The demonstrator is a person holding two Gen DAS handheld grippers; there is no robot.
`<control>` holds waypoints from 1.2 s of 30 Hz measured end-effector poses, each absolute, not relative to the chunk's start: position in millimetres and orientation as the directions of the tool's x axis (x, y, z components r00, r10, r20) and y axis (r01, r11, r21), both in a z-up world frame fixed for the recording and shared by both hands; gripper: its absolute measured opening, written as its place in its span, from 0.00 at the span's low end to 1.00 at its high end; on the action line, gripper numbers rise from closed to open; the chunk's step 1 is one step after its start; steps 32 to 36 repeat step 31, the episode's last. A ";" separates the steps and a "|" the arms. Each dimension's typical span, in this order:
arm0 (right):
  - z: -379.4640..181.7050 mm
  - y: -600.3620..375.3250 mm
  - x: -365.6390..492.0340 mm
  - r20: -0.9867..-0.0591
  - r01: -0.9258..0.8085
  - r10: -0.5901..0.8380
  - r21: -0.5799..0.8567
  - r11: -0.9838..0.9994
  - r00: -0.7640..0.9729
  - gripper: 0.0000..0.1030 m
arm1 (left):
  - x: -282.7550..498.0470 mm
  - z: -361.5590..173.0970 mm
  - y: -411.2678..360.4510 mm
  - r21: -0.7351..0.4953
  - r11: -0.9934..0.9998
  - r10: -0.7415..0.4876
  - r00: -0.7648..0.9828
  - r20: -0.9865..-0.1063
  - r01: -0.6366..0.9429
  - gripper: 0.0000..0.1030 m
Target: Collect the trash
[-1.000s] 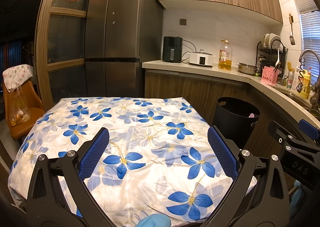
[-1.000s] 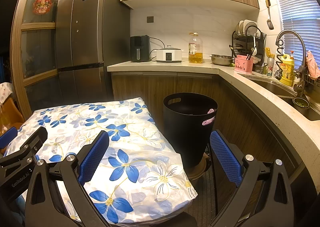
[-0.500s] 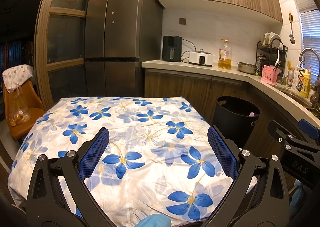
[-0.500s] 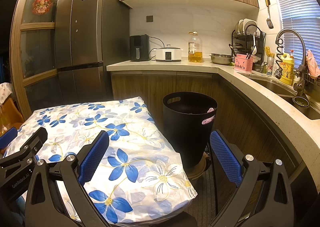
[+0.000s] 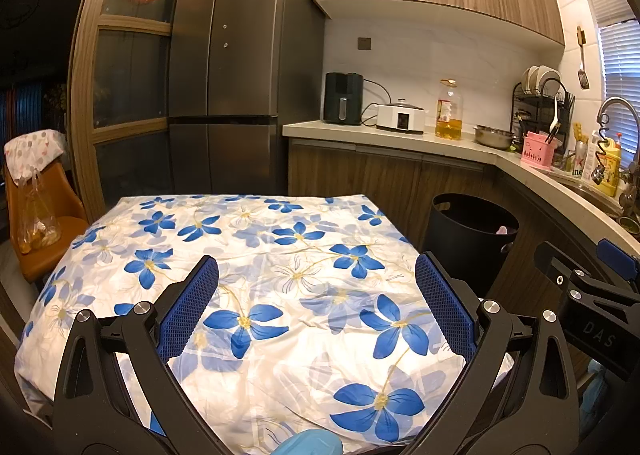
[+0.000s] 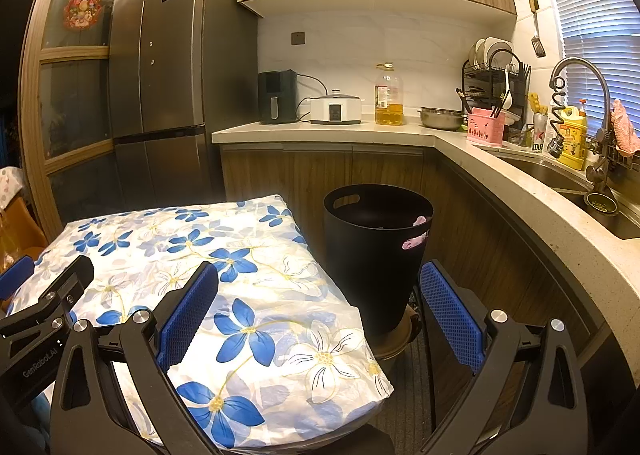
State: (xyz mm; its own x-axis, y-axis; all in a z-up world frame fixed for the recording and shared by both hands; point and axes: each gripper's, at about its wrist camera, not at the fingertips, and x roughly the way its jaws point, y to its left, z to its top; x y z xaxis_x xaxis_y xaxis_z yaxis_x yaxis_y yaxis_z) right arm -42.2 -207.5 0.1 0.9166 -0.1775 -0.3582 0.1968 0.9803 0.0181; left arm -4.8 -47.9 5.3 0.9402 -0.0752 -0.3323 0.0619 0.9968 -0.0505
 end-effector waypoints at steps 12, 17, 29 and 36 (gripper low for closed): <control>0.2 -208.1 -43.4 -0.357 0.198 -0.178 0.019 0.980 0.917 0.94 | -5.3 5.7 -49.7 -0.051 0.997 -0.077 0.942 -0.327 0.064 0.93; 1.0 -207.7 -43.1 -0.357 0.204 -0.183 0.022 0.979 0.916 0.94 | -3.7 6.5 -49.2 -0.040 0.997 -0.072 0.941 -0.332 0.063 0.71; 2.8 -207.9 -45.7 -0.354 0.212 -0.188 0.031 0.977 0.916 0.94 | -4.4 4.7 -49.0 -0.034 0.998 -0.060 0.941 -0.334 0.051 0.89; 2.4 -208.4 -46.4 -0.353 0.215 -0.190 0.033 0.976 0.916 0.94 | -4.9 5.2 -47.4 -0.041 0.998 -0.065 0.941 -0.333 0.055 0.90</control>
